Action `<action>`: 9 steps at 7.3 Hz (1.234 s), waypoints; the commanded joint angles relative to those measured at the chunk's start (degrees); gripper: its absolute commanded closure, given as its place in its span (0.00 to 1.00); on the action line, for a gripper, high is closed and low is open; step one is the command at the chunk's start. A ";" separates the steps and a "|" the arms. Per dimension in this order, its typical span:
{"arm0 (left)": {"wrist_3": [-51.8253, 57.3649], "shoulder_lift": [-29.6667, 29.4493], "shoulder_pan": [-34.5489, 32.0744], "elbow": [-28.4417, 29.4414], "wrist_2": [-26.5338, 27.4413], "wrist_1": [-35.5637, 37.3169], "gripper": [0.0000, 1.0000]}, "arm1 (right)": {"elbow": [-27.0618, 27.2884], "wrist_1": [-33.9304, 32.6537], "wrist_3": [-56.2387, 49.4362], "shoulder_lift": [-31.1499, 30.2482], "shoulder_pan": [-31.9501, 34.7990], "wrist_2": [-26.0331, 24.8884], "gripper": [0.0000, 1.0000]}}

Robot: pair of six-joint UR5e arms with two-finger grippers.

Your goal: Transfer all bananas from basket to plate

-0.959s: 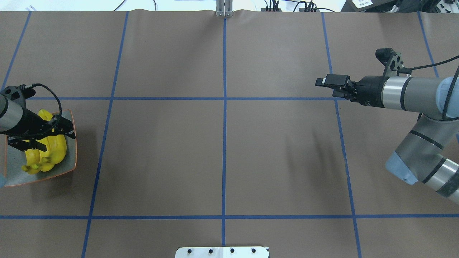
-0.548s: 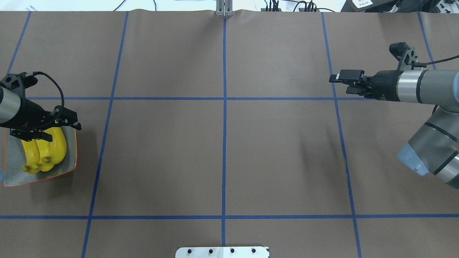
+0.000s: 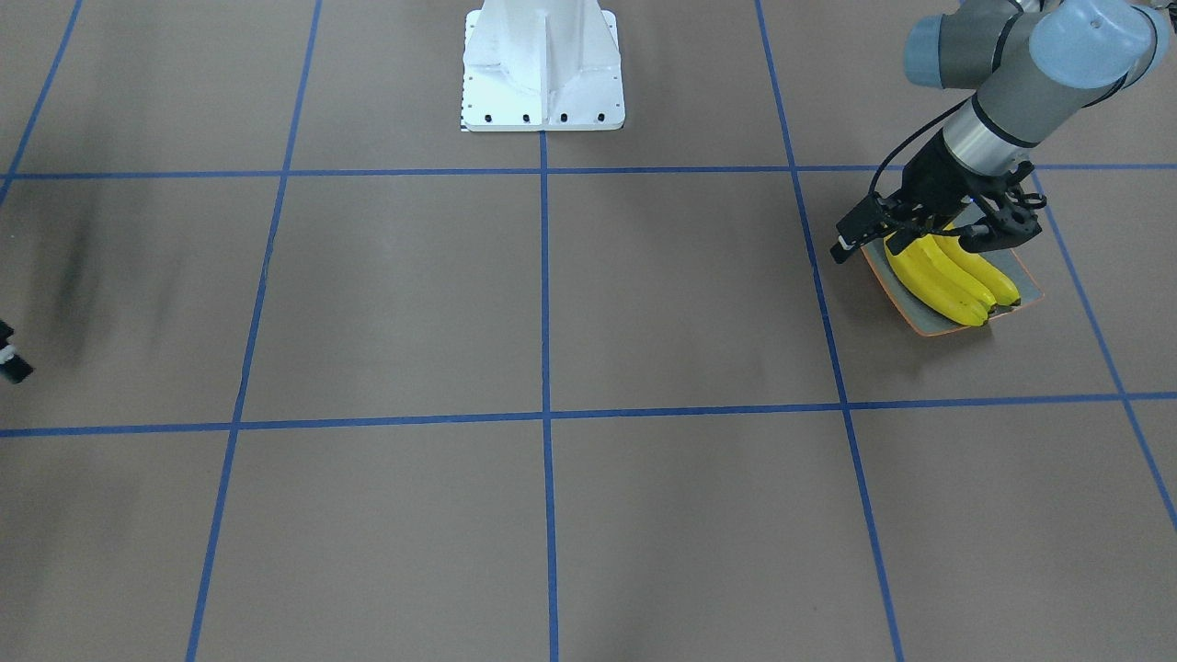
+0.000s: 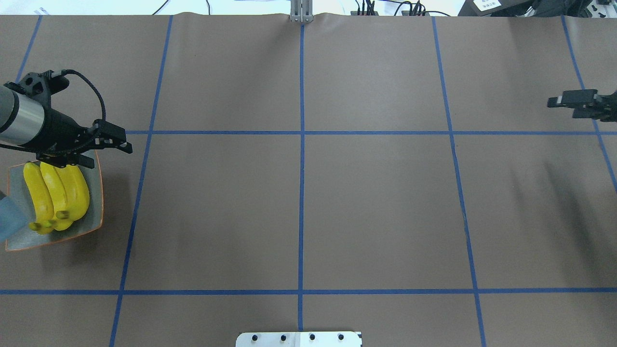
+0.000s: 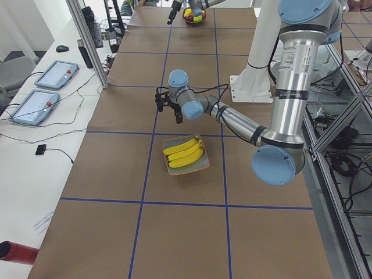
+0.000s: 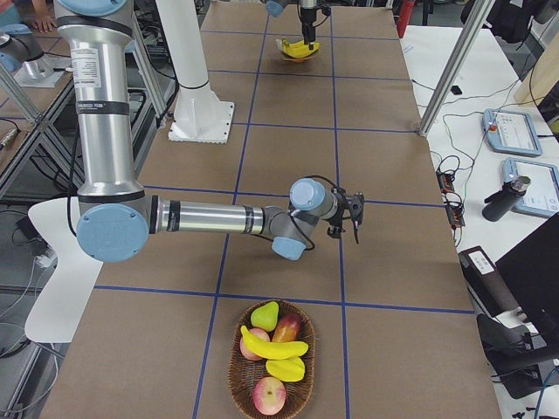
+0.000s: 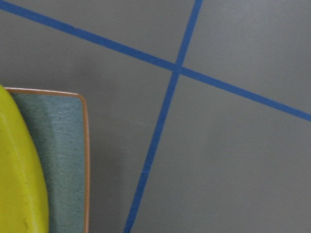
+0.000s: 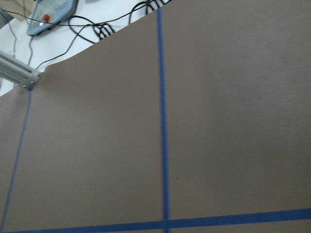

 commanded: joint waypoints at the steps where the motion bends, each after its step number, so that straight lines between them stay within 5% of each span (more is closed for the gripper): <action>1: -0.15 -1.09 0.23 0.35 0.91 0.06 0.00 | -5.13 -6.86 -11.96 -1.99 11.84 5.51 0.00; 4: -0.42 -1.89 0.75 1.23 2.93 -0.03 0.00 | -3.99 -20.68 -34.81 -8.04 22.60 9.39 0.00; 6: -0.85 -1.98 1.10 1.40 3.54 -0.03 0.00 | -3.90 -22.45 -41.76 -14.11 22.79 9.13 0.02; 9: -1.47 -2.24 1.28 1.32 4.51 -0.11 0.00 | -3.55 -32.46 -52.50 -14.40 21.91 7.64 0.03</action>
